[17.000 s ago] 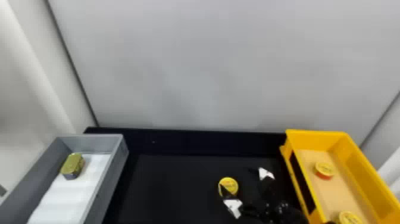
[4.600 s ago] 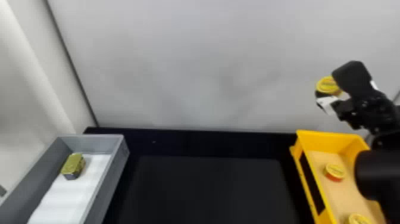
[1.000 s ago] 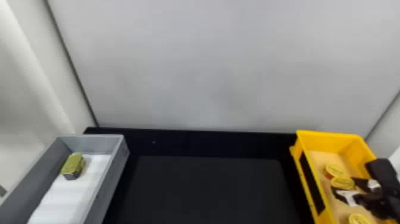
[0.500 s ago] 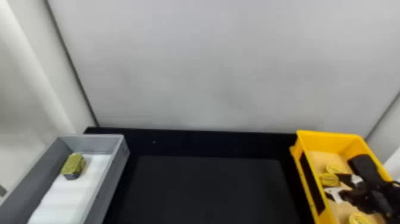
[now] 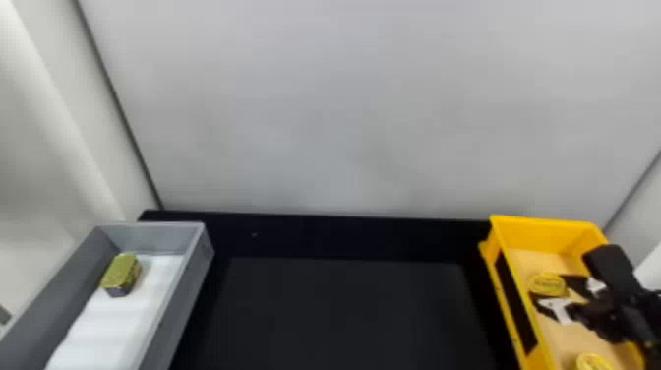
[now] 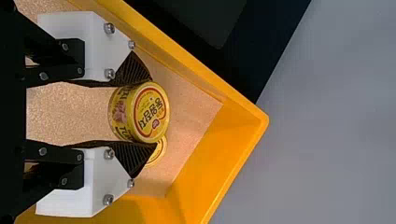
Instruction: Pick up the round yellow can and place it in the yellow rectangular box
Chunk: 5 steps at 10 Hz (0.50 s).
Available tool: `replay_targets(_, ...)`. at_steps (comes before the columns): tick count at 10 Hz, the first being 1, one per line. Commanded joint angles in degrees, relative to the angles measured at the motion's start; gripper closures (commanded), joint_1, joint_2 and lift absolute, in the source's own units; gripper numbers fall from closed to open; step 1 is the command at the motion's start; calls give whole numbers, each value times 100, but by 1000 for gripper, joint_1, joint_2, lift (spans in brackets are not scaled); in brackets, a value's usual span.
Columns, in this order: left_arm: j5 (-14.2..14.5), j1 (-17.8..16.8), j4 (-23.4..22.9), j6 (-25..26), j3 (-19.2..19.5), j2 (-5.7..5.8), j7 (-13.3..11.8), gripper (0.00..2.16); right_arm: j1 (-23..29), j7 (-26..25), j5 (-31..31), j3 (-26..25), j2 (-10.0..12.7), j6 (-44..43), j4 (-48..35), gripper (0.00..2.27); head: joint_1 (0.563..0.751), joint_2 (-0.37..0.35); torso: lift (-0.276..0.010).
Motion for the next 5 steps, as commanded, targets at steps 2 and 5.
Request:
replay_targets(2, 0, 4, 0, 12, -18, -15, -5, 139, 0, 1, 0, 64, 5, 14, -165, 728, 629, 12, -55)
replay_targets(5, -27, 4, 0, 38, -70, -15, -5, 139, -27, -8, 18, 319, 5, 146, -525, 728, 629, 12, -55)
